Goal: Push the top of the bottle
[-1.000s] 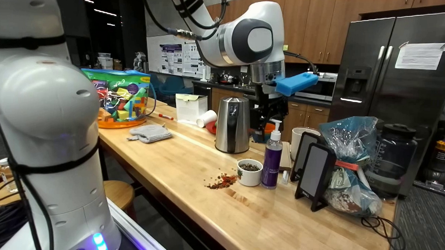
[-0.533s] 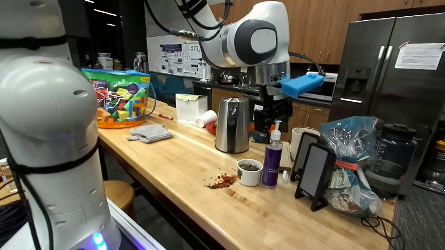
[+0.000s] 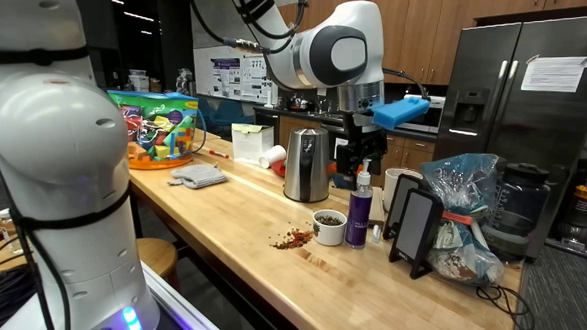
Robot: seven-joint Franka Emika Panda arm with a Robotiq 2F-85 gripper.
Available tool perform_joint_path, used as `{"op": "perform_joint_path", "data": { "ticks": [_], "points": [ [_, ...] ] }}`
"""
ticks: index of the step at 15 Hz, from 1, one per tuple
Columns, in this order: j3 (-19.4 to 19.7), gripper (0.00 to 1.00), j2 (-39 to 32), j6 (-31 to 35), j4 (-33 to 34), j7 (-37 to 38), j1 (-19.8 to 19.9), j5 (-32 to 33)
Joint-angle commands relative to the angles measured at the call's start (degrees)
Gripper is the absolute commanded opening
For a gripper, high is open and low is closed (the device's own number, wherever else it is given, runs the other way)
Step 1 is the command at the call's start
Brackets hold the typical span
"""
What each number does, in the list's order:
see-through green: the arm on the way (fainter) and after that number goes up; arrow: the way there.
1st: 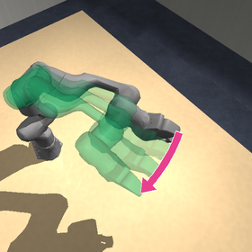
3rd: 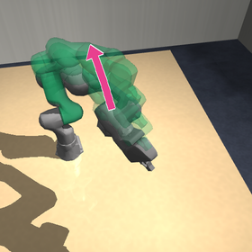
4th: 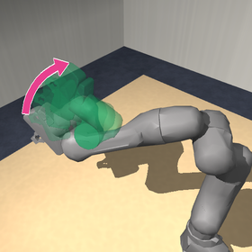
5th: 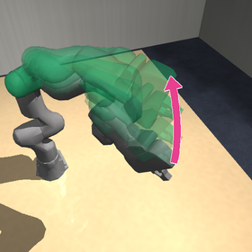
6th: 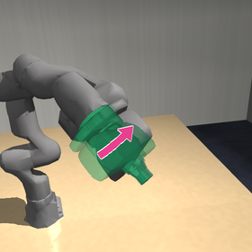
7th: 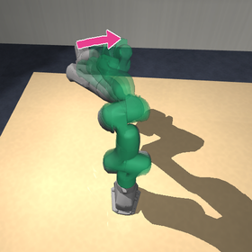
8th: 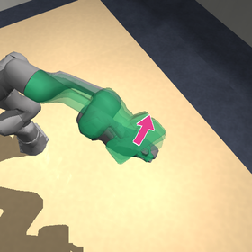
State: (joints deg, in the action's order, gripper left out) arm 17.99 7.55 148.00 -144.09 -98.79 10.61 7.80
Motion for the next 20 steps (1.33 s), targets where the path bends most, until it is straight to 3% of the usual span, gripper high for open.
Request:
{"op": "perform_joint_path", "data": {
  "ticks": [1, 11, 20],
  "points": [
    [0.1, 1.0, -1.6, -0.5, 1.6, -3.0, 0.2, -3.4],
    [-0.4, 1.0, -3.1, -1.5, 3.0, -5.5, 0.8, -6.2],
    [-0.7, 1.0, -0.1, -7.1, 1.4, 0.7, 2.6, 2.1]
  ]
}}
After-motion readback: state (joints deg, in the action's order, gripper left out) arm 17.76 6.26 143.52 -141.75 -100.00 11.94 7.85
